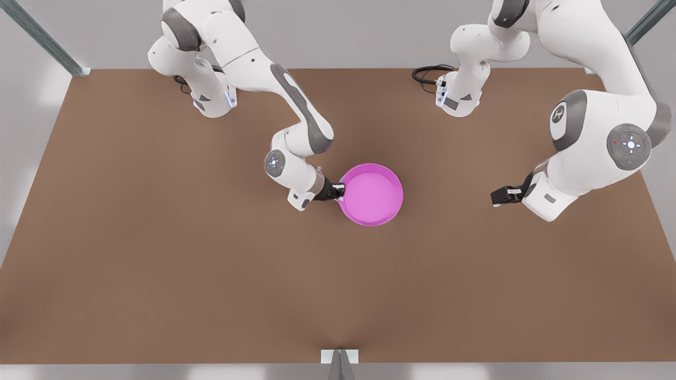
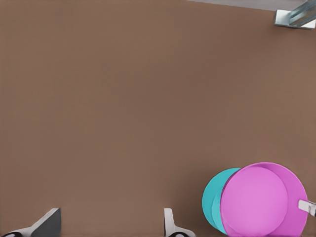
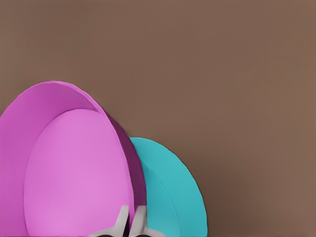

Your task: Flip the blue plate over with the left arm, and stack the pink plate on top of the blue plate with the right arm

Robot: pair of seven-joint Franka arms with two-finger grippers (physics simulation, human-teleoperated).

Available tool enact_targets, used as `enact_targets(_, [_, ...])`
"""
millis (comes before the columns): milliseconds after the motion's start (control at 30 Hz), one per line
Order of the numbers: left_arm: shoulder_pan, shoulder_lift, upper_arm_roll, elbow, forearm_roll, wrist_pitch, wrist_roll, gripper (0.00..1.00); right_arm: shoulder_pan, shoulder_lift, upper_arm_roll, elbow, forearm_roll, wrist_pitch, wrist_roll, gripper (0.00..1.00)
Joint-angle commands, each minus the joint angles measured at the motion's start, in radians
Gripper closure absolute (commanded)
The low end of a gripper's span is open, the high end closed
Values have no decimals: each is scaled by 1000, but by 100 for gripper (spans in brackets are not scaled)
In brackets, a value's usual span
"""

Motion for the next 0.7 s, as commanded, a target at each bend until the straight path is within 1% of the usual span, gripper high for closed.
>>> enact_targets(0, [1, -1, 0, 0, 1, 0, 2, 0, 3, 2, -3, 0, -2, 1, 5, 79])
enact_targets(67, [-6, 2, 0, 0, 2, 2, 0, 0, 13, 23, -8, 12, 8, 5, 5, 79])
enact_targets(100, [-4, 1, 0, 0, 1, 2, 0, 0, 16, 28, -8, 14, 10, 5, 5, 51])
enact_targets(133, [-2, 1, 0, 2, 1, 2, 0, 0, 29, 34, -20, 14, 16, 7, 7, 0])
enact_targets(200, [-6, 2, 0, 0, 1, 8, -2, 0, 63, 39, -49, 14, 28, 7, 5, 0])
enact_targets(333, [-1, 1, 0, 0, 2, 6, 0, 0, 56, 11, -52, 6, 28, 4, 5, 0])
enact_targets(433, [-6, 1, 0, 0, 2, 9, 0, 0, 30, -84, -75, -70, 19, -5, 2, 0])
enact_targets(467, [-4, -1, 0, 5, 2, 6, 5, 0, 10, -145, -91, -127, 16, -25, 1, 0])
enact_targets(500, [-1, -4, 1, 12, 2, -5, 6, 0, 7, -217, -124, -182, 2, -63, -2, 0])
enact_targets(533, [-5, -1, -2, 41, -1, -6, -1, 0, 3, -318, -175, -244, -47, -132, -2, 0])
enact_targets(567, [-7, 1, -6, 43, -4, 5, -2, 0, -36, -400, -212, -265, -133, -243, -2, 0])
enact_targets(633, [-10, 2, -8, 43, -3, 5, -3, 0, -265, -547, -212, -259, -488, -499, -12, 0])
enact_targets(667, [-10, 2, -8, 43, -1, 5, -3, 0, -368, -587, -210, -256, -651, -567, -76, 0])
